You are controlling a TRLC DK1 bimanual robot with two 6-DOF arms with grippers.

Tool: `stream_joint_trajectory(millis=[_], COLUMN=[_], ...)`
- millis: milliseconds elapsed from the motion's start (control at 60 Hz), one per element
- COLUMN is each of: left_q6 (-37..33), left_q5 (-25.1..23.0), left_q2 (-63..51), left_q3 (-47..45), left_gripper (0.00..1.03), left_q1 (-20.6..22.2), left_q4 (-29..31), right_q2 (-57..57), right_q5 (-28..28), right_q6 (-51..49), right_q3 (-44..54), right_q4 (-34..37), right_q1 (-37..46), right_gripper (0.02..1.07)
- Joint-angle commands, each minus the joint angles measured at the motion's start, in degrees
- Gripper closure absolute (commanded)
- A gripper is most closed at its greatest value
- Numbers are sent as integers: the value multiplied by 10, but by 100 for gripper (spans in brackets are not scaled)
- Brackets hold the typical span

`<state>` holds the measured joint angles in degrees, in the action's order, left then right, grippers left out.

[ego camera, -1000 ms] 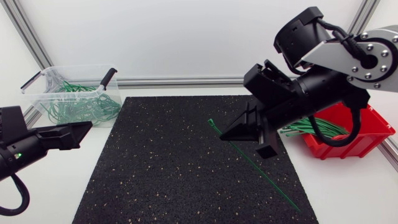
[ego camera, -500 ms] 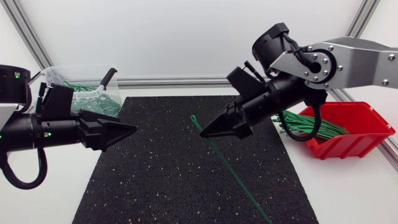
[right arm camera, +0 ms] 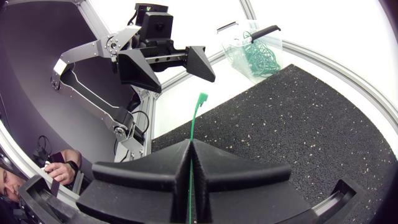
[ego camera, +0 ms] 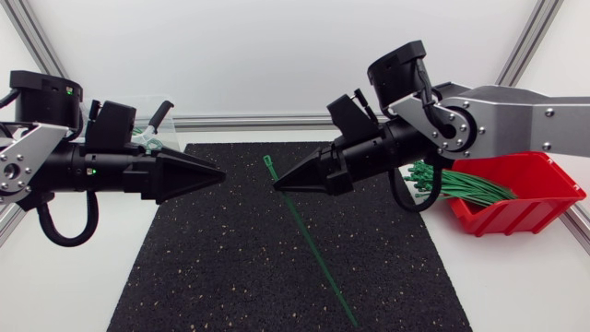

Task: Take a green cable tie from the red box, thread the tail through the head to close it, then place it in the transparent bin on the left.

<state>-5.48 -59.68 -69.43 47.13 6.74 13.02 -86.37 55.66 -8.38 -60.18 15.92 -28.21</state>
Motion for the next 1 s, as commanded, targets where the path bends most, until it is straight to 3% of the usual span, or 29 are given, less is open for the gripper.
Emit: stream_joint_trajectory(millis=[0,317,567,733,983], left_q6=[28,46,107,129,153], left_q5=[-23,-68,-78,-81,-84], left_q2=[-4,-26,-61,-94,-106], left_q3=[20,54,74,88,91], left_gripper=[4,4,4,5,11], left_q1=[13,58,94,116,109], left_q4=[-21,-38,-79,-100,-123], right_q2=[8,17,39,40,30], right_q5=[9,30,44,47,56], right_q6=[33,138,210,222,231], right_q3=[18,61,83,85,87], right_q4=[-19,-146,-227,-240,-249], right_q1=[-7,3,18,19,19], right_gripper=[101,101,101,101,101])
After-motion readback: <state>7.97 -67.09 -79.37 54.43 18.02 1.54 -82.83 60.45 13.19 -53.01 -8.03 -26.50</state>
